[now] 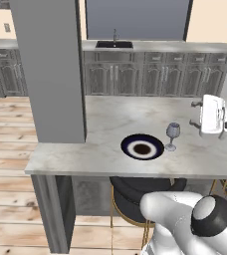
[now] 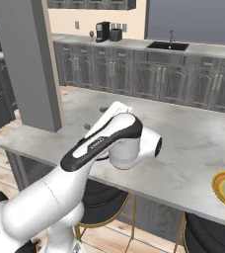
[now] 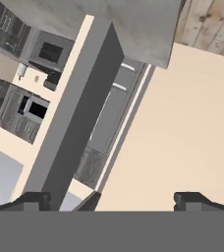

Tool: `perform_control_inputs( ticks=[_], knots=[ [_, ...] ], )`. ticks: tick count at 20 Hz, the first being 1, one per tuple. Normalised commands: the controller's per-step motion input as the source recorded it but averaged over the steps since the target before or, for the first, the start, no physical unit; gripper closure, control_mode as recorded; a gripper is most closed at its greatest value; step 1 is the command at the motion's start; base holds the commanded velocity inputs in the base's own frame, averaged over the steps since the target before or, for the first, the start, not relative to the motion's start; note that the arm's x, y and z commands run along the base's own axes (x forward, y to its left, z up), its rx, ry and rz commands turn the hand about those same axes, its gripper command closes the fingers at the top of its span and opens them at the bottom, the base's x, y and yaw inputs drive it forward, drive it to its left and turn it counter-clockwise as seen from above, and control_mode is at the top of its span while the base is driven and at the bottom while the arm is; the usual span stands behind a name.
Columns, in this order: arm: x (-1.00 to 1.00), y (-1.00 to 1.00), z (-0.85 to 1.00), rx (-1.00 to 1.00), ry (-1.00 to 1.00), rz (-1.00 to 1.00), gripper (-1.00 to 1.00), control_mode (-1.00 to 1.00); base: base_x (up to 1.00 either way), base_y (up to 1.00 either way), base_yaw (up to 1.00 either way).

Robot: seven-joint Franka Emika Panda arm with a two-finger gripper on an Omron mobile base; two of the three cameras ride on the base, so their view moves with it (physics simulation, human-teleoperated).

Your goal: Retrieve the wine glasses from the counter and place one next to each plate.

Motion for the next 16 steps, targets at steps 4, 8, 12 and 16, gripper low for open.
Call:
perform_control_inputs(
  ticks=[4,8,12,16],
  knots=[
    [-0.52,0.02,0.1,0.03,-0.01,0.0,-1.0,-1.0,0.0,0.0,0.0],
    [-0.47,0.15,0.21,0.02,0.0,0.0,-1.0,-1.0,0.0,0.0,0.0],
    [-0.52,0.39,0.06,0.02,0.0,0.0,-1.0,1.0,-0.23,0.25,0.0],
    [0.0,0.0,0.0,0.0,0.0,0.0,-1.0,1.0,-0.89,1.0,0.05]
  ],
)
